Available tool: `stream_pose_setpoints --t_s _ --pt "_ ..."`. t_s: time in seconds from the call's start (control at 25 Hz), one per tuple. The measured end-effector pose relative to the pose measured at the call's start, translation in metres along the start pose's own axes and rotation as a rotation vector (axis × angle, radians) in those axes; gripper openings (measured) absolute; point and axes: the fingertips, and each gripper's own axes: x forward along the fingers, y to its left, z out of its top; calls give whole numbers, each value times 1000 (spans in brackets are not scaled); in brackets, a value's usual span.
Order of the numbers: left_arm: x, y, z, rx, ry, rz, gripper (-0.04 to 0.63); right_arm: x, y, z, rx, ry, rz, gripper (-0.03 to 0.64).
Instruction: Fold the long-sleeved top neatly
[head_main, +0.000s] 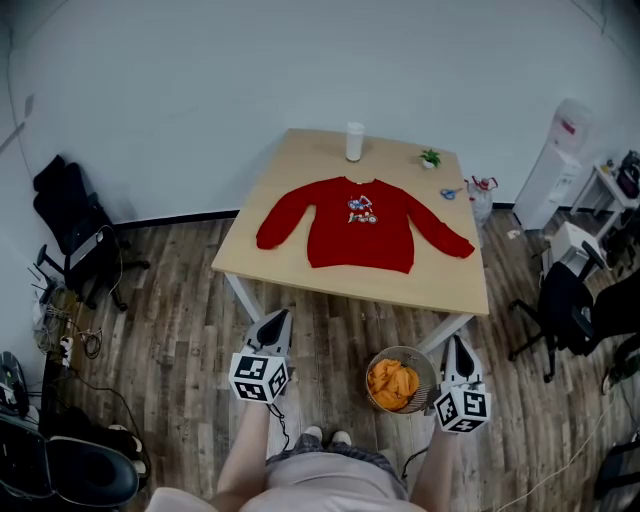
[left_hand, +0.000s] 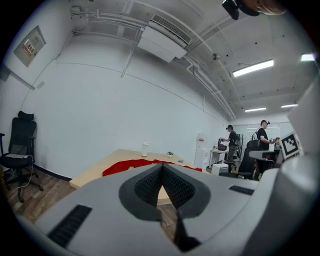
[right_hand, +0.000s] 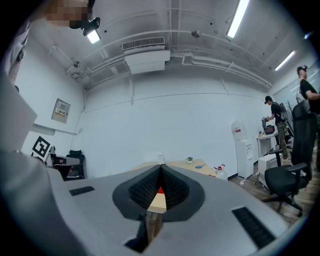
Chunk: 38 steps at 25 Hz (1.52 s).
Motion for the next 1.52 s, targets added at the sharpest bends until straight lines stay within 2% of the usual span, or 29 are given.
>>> stream_pose_setpoints --t_s 0.2,0.28,0.32,0.56,0.6,0.64,0.72,0.84,1.0,1.52 --pt "-1 -1 -3 -3 7 -15 3 3 7 -2 11 13 19 6" --pt "-2 -2 -1 -24 -2 -37 8 4 10 0 13 7 34 48" --pt "-3 -3 1 -34 -10 -51 26 5 12 2 18 4 43 125" --pt "-4 -4 3 -63 -29 -119 295 10 27 2 68 -11 84 321" --pt "-4 -3 2 -68 -27 -126 338 11 29 -1 85 -9 90 376" --pt "-4 -2 1 -68 -26 -131 370 12 31 -4 101 -8 94 440" --pt "-5 1 0 -64 -32 -132 407 14 35 -7 111 -4 96 478" --pt "-5 9 3 -70 -55 -128 443 16 38 -10 99 8 85 509" --pt "-3 19 7 -65 -65 -134 460 19 44 -8 99 1 64 518" --pt "12 37 -11 -68 -28 -194 462 26 69 -27 84 -5 14 518"
